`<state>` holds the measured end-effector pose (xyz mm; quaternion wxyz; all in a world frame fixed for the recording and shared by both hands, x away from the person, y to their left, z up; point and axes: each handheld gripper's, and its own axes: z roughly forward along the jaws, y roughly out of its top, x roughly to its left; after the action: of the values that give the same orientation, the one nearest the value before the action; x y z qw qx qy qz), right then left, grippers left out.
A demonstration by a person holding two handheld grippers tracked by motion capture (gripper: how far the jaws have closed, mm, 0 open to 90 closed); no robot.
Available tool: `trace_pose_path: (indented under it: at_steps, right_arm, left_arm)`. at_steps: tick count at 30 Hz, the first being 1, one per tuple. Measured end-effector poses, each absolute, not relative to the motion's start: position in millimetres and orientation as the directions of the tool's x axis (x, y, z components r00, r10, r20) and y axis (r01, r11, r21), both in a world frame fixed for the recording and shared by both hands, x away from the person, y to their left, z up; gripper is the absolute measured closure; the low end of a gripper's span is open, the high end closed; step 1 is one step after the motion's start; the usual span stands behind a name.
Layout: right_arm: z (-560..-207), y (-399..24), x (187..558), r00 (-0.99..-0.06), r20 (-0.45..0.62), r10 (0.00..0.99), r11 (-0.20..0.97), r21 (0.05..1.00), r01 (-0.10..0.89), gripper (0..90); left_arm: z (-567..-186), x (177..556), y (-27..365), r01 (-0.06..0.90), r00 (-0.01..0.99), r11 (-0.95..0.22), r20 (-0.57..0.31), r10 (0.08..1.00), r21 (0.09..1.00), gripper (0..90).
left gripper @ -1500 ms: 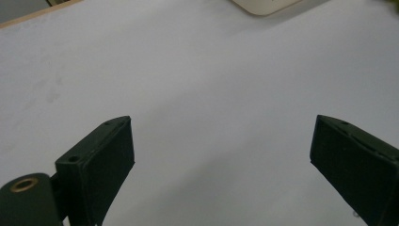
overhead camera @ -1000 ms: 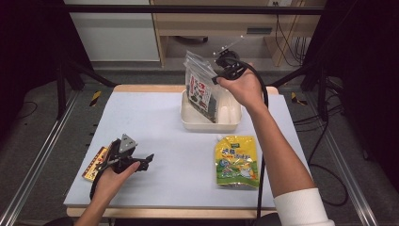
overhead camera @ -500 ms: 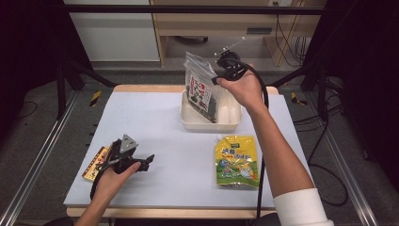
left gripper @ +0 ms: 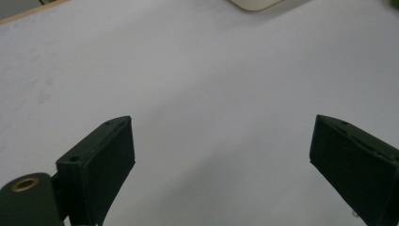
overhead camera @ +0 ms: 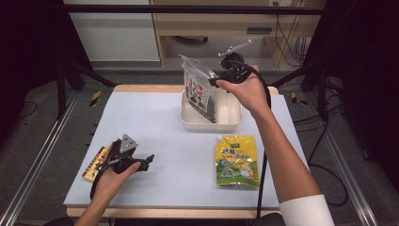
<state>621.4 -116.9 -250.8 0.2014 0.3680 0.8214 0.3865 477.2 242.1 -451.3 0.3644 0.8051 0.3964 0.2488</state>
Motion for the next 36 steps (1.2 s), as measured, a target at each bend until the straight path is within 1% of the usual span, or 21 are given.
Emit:
trace_pose_path:
  at_steps: [1,3,6,19,27,36]
  right_arm:
    - [-250,-117,619,-0.643,-0.054,0.764,0.428,0.787,0.443,42.9]
    - [-249,-119,615,-0.641,-0.082,0.763,0.433,0.802,0.413,41.5]
    - [-248,-120,611,-0.644,-0.09,0.76,0.438,0.803,0.404,38.9]
    - [-243,-118,582,-0.686,-0.088,0.722,0.423,0.84,0.338,29.1]
    - [-237,-121,563,-0.701,-0.095,0.707,0.413,0.86,0.299,26.7]
    - [-249,-140,548,-0.678,-0.11,0.727,0.405,0.866,0.293,25.6]
  left_arm:
    - [-451,477,242,0.457,0.561,-0.42,0.112,0.82,0.784,7.1]
    - [-452,477,242,0.457,0.559,-0.415,0.109,0.822,0.787,7.1]
    - [-452,477,242,0.457,0.56,-0.417,0.111,0.821,0.786,7.1]
    - [-451,477,243,0.46,0.556,-0.418,0.113,0.824,0.784,7.1]
    - [-451,477,244,0.459,0.554,-0.418,0.115,0.824,0.784,7.1]
    - [-451,477,244,0.457,0.554,-0.418,0.116,0.825,0.785,7.2]
